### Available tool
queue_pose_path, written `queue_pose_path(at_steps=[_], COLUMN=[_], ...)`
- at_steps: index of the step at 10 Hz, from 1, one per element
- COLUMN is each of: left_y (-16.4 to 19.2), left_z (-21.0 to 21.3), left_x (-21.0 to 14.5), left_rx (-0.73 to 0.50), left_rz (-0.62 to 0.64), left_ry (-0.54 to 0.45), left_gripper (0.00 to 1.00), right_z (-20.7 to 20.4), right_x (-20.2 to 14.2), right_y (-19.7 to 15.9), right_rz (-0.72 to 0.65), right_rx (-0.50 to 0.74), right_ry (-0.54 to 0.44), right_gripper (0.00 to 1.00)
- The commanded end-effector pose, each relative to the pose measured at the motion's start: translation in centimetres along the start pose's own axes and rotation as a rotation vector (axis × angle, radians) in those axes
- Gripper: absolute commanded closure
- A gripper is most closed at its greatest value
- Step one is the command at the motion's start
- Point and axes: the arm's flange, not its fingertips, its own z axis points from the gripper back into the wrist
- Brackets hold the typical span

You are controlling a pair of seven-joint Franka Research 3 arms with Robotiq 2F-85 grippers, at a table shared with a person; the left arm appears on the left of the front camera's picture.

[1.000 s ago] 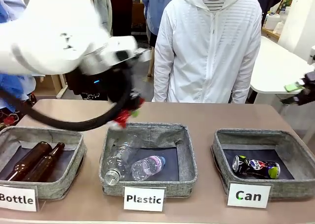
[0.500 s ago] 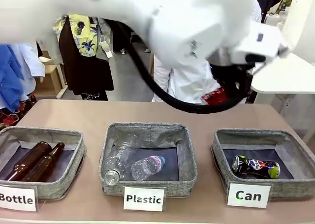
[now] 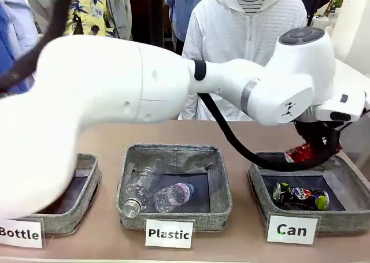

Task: Sort the can waste into the basket.
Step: Pick up the can waste from the table and place it in the right Fabric basket.

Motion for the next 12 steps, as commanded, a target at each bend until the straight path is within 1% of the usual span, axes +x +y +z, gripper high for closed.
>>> queue_pose_path(at_steps=[1,2,3,4,5,6,7,8,11,12], left_y=[1.7,1.8,1.6,1.5,1.7,1.5,1.3,1.5,1.8,1.8], left_z=[0.3,0.4,0.2,0.4,0.9,1.1,1.4,1.8,4.1,6.0], left_x=[1.1,0.8,0.6,0.6,0.7,0.7,0.4,0.2,-1.3,-2.2], left_rx=[-0.034,-0.044,-0.041,-0.057,-0.058,-0.050,-0.048,-0.048,-0.058,-0.081], left_rz=[0.010,0.003,0.010,-0.011,-0.022,-0.026,-0.020,-0.014,0.021,0.029], left_ry=[0.059,0.067,0.054,0.061,0.061,0.058,0.047,0.038,0.011,0.003], left_gripper=[0.78,0.78,0.78,0.21,0.21,0.00,0.17,0.00,0.00,0.00], right_z=[0.2,0.2,0.2,0.2,0.2,0.2,0.2,0.2,0.2,0.2], right_x=[0.9,0.9,0.9,0.9,0.9,0.9,0.9,0.9,0.9,0.9], right_y=[0.1,0.1,0.1,0.1,0.1,0.1,0.1,0.1,0.1,0.1], right_rz=[-0.018,-0.018,-0.018,-0.018,-0.018,-0.018,-0.018,-0.018,-0.018,-0.018], right_rx=[-0.020,-0.020,-0.020,-0.020,-0.020,-0.020,-0.020,-0.020,-0.020,-0.020], right_ry=[0.049,0.049,0.049,0.049,0.049,0.049,0.049,0.049,0.049,0.049], right_gripper=[0.00,0.00,0.00,0.00,0.00,0.00,0.00,0.00,0.00,0.00])
